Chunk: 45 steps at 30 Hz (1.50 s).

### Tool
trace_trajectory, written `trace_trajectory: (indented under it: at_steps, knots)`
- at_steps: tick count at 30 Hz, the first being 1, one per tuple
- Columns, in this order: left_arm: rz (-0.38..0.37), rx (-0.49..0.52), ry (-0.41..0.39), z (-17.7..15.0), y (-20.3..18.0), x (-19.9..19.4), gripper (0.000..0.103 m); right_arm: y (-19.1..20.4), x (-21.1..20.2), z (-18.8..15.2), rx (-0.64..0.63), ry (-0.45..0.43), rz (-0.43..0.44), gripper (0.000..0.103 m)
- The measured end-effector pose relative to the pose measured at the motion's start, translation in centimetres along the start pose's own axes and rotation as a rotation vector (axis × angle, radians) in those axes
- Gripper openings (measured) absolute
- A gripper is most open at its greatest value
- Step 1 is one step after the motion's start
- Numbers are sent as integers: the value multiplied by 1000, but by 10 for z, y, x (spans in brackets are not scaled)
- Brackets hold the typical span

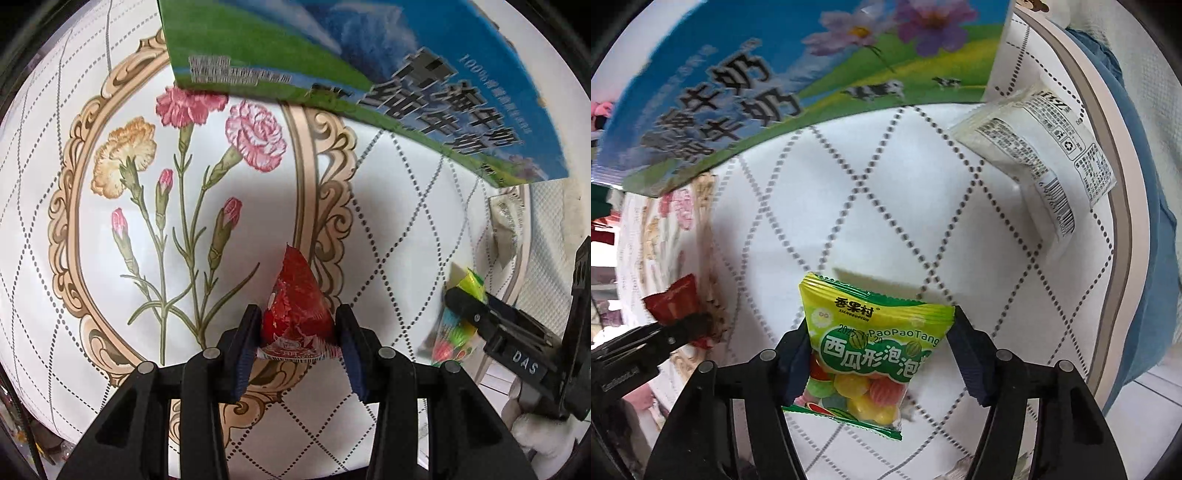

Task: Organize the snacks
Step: 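Lower both packets into the box and open both grippers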

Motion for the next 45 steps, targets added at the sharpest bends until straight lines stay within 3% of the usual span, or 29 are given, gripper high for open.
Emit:
trace_trajectory:
  at_steps: [6, 13, 19, 25, 35, 37, 38, 39, 40, 45]
  knots:
    - [-57, 38, -49, 5, -19, -40, 39, 3, -56, 2, -42, -65, 63, 68]
    - [-129, 143, -153, 43, -70, -111, 39, -13, -139, 69, -75, -196, 123, 68]
    - [-48, 223, -238, 108, -99, -147, 39, -6, -195, 141, -102, -332, 67, 68]
    - [53, 211, -223, 173, -84, -136, 39, 3, -186, 207, -100, -326, 30, 68]
    - [103, 89, -110, 205, -37, -96, 40, 35, -131, 291, -125, -242, 26, 70]
    - [103, 55, -89, 208, -32, -90, 51, 37, -119, 305, -112, -204, 29, 82]
    - [96, 45, -85, 209, -31, -89, 70, 36, -116, 311, -107, -206, 15, 97]
    - [86, 38, -88, 210, -30, -88, 89, 36, -115, 313, -105, -211, 6, 100]
    - [80, 32, -99, 211, -30, -89, 93, 36, -114, 314, -108, -214, 1, 100]
    - [87, 39, -126, 213, -36, -93, 93, 39, -108, 300, -153, -198, -27, 100]
Point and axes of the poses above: each gripper's, at about its wrist camera, not at the fingertips, and x roughly the way its jaws point, y to its left, z to its top, the point moved 3 cm from there along x, roughly the way its jaws point, and after that the axes turned 7 degrees about -z, right-handed, at the moved point
